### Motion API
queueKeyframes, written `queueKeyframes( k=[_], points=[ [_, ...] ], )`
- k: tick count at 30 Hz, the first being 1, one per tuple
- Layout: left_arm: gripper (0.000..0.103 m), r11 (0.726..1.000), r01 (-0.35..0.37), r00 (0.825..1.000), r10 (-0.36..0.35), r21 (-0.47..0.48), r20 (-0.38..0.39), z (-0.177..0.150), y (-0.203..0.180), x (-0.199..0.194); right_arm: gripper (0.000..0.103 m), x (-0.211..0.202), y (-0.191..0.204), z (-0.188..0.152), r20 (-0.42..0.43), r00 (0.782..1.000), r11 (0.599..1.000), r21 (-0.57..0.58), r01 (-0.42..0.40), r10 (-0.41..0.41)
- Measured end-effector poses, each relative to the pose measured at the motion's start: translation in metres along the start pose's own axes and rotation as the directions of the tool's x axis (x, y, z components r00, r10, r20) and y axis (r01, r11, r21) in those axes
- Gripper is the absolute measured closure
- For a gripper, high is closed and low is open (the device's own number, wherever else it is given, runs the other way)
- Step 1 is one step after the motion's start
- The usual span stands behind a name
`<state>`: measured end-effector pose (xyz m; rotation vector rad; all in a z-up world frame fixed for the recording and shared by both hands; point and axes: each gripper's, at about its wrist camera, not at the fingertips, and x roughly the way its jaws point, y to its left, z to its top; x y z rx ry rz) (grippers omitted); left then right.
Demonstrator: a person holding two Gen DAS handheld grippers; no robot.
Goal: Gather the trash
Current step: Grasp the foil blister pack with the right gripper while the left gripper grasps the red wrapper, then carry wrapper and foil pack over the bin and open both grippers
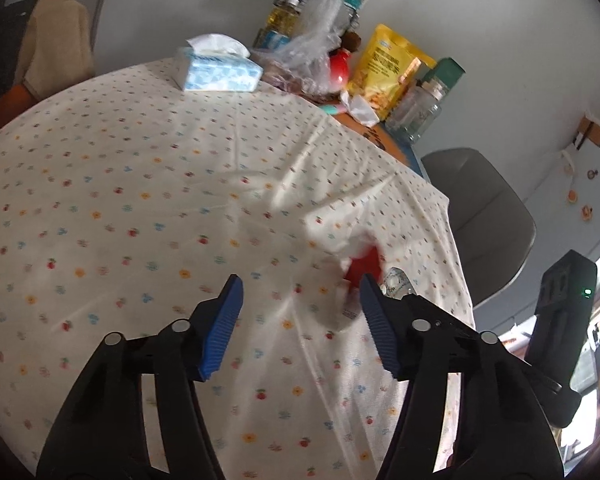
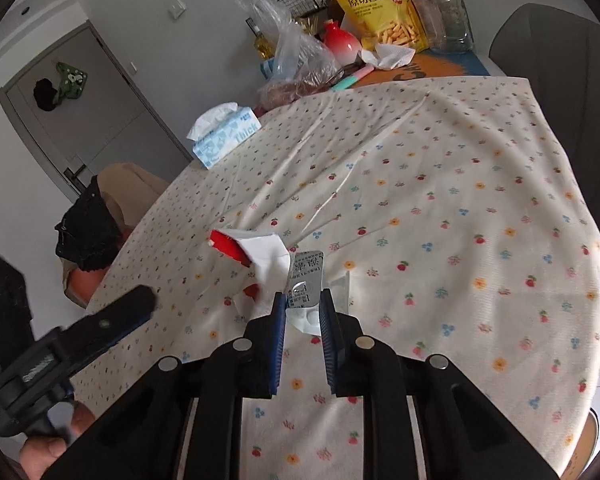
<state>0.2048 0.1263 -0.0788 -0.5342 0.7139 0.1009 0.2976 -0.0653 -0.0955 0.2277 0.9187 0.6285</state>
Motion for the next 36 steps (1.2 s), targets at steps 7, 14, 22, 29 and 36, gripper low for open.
queueKeyframes(
  k=[7,14,22,29,36],
  points=[
    [0.052,0.997,-0.018,0.998,0.022,0.073,-0.056,-0.006,-0.03,0.028,0.086,-0.031,-0.02,-0.005,0.04,0.999,0.999,0.033,-0.008,0.007],
    [0.057,0.987,-0.073,0.993,0.084,0.144,-0.077,-0.005,-0.051,0.054,0.086,-0.065,-0.042,-0.014,0.084,0.996,0.997,0.07,-0.012,0.006],
    [0.101,0.977,-0.069,0.991,0.091,0.2,-0.102,-0.011,-0.08,0.061,0.086,-0.121,-0.083,-0.034,0.158,0.987,0.99,0.141,-0.002,-0.021],
    [0.101,0.956,0.042,0.993,-0.007,0.29,-0.122,-0.036,-0.146,0.045,0.086,-0.168,-0.127,-0.06,0.193,0.977,0.977,0.207,0.044,-0.085],
    [0.101,0.918,0.141,0.981,-0.079,0.371,-0.176,-0.071,-0.206,0.043,0.086,-0.202,-0.168,-0.082,0.213,0.965,0.953,0.291,0.085,-0.151]
  ],
)
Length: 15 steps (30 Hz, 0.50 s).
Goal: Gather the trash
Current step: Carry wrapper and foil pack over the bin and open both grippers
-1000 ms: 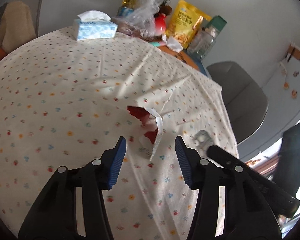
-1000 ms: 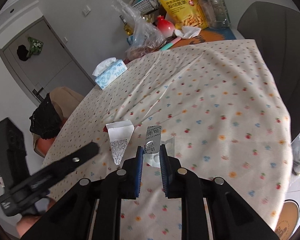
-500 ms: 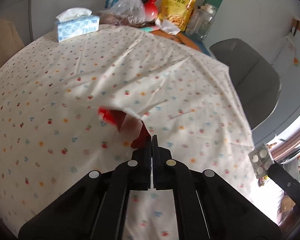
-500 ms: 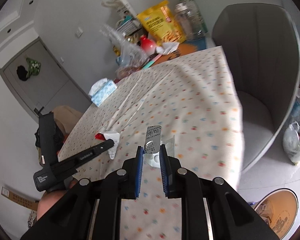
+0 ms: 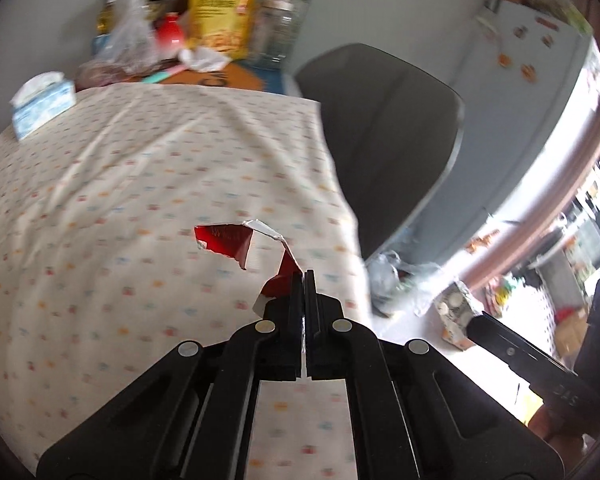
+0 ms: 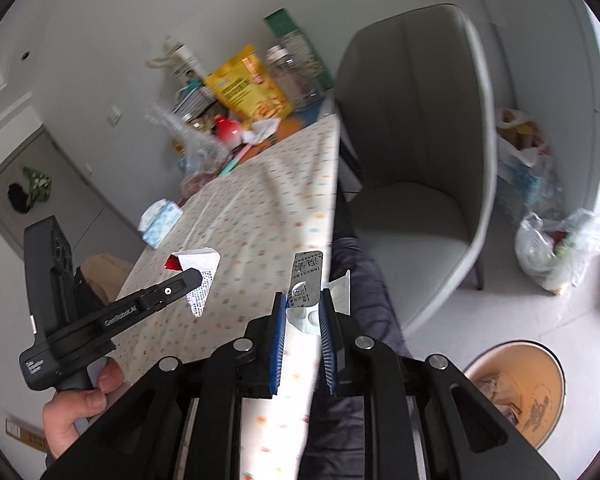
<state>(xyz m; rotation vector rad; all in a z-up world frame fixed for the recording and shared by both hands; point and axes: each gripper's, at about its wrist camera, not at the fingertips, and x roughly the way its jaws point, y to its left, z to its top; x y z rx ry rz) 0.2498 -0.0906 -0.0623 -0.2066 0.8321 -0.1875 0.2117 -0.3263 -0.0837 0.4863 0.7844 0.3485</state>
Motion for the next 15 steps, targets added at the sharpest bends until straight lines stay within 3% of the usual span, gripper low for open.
queueKeyframes(
  k=[15],
  points=[
    [0.101,0.98,0.128,0.989,-0.115,0.153,-0.096,-0.028,-0.109,0.024,0.086,-0.048,-0.083,-0.022,0.024,0.989,0.983,0.119,0.14,-0.144]
  ],
)
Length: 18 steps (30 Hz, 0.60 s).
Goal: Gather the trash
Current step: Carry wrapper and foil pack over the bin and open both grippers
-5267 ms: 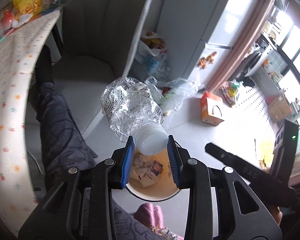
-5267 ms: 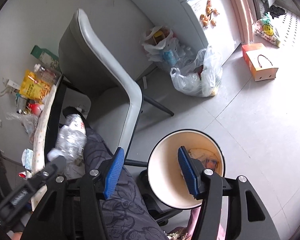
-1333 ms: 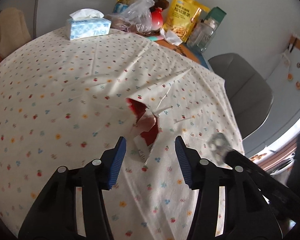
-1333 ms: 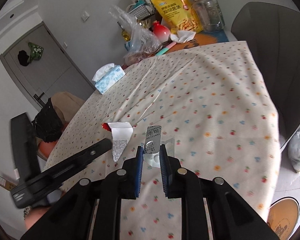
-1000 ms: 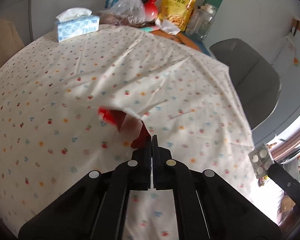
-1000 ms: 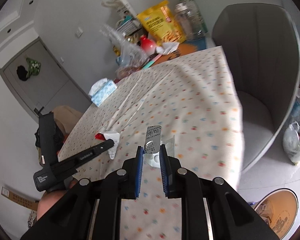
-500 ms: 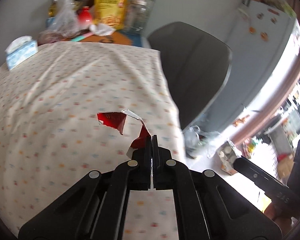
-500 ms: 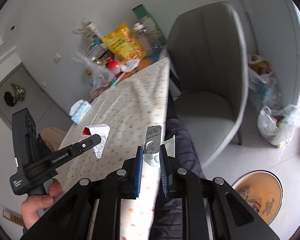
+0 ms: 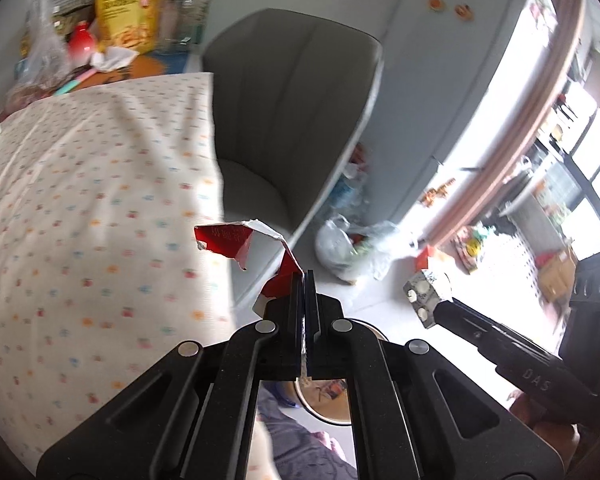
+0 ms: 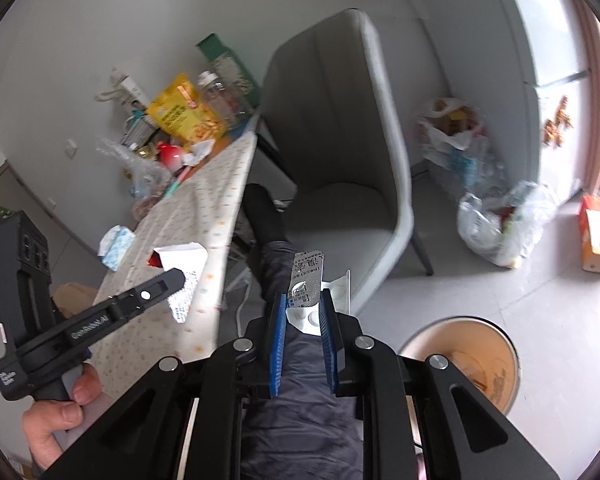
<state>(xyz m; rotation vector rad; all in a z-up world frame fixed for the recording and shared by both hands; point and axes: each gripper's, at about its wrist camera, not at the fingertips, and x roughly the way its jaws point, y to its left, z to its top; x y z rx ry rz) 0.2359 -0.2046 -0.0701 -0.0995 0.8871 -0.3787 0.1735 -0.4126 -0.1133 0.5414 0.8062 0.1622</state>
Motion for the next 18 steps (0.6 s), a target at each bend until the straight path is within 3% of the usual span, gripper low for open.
queueKeyframes(
  k=[4,6,18],
  points=[
    [0.101,0.999,0.033,0.999,-0.031,0.041,-0.032,-0.005,-0.026,0.012,0.082,-0.005,-0.028,-0.006,-0.014,0.999,0.998,0.051,0.042,-0.041],
    [0.101,0.997,0.043,0.998,-0.04,0.063,-0.046,-0.009,-0.039,0.017,0.049,-0.012,-0.044,-0.01,0.001,0.998,0.994,0.091,0.06,-0.061],
    [0.101,0.983,0.104,0.987,-0.084,0.15,-0.135,-0.026,-0.088,0.043,0.047,-0.04,-0.088,-0.019,0.031,0.992,0.978,0.175,0.113,-0.121]
  ],
)
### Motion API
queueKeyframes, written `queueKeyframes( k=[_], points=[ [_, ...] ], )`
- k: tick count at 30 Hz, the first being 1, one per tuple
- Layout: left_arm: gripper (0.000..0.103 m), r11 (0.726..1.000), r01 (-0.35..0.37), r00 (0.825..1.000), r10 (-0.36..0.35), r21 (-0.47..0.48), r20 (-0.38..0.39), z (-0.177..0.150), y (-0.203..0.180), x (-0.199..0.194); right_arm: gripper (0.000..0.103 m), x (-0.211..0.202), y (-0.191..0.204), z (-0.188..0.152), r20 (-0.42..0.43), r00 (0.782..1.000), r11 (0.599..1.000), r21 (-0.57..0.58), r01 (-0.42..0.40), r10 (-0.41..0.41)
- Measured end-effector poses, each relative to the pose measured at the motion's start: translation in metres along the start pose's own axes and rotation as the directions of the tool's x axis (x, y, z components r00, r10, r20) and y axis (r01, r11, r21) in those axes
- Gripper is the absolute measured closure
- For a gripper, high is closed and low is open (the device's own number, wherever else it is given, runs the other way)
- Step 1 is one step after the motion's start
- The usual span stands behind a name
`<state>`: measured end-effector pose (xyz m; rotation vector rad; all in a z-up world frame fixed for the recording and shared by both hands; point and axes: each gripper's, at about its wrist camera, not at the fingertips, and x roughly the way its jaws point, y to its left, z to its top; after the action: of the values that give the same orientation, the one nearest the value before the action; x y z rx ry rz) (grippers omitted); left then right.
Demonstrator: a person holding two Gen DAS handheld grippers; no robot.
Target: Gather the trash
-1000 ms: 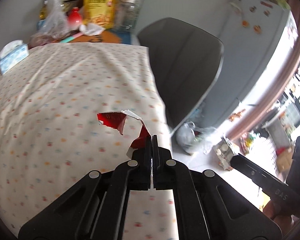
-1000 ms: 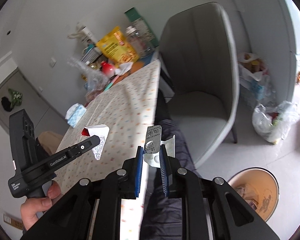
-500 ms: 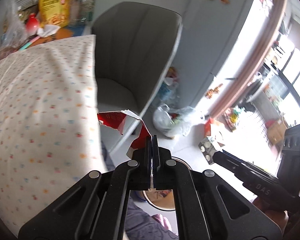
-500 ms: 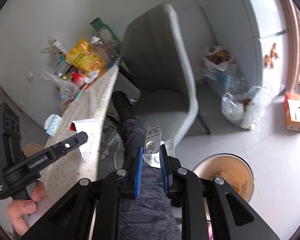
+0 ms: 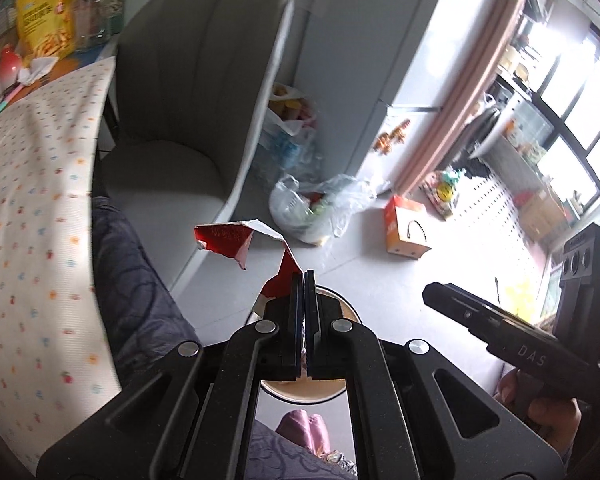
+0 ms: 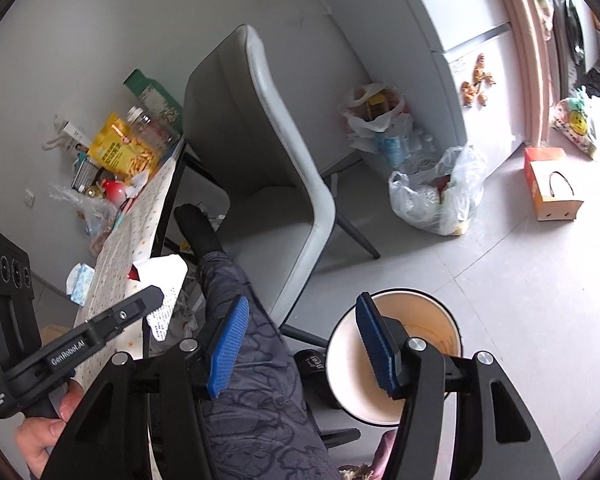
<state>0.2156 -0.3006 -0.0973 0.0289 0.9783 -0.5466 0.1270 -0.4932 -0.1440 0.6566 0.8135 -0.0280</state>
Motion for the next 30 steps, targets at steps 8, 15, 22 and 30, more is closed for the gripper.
queueKeyframes(
  k=[8,15,22,30],
  points=[
    [0.094,0.996,0.082,0.995,-0.081,0.02,-0.057,-0.002,-0.025,0.019,0.046,-0.026,-0.022,0.002,0.048,0.998,0.999,0.029,0.038,-0.04],
    [0.019,0.996,0.092,0.996,-0.093,0.018,0.016,0.0,-0.029,0.001,0.03,-0.036,-0.022,-0.001,0.064,0.996,0.998,0.028,0.054,-0.056],
    [0.008,0.999,0.033,0.995,-0.034,0.01,0.089,0.003,-0.017,-0.029,0.01,-0.046,-0.001,0.001,0.109,0.989,0.994,-0.018,0.107,-0.105],
    [0.006,0.999,-0.022,0.982,0.027,-0.026,0.186,0.008,0.007,-0.073,0.008,-0.066,0.041,0.005,0.154,0.983,0.988,-0.102,0.113,-0.096]
  ],
)
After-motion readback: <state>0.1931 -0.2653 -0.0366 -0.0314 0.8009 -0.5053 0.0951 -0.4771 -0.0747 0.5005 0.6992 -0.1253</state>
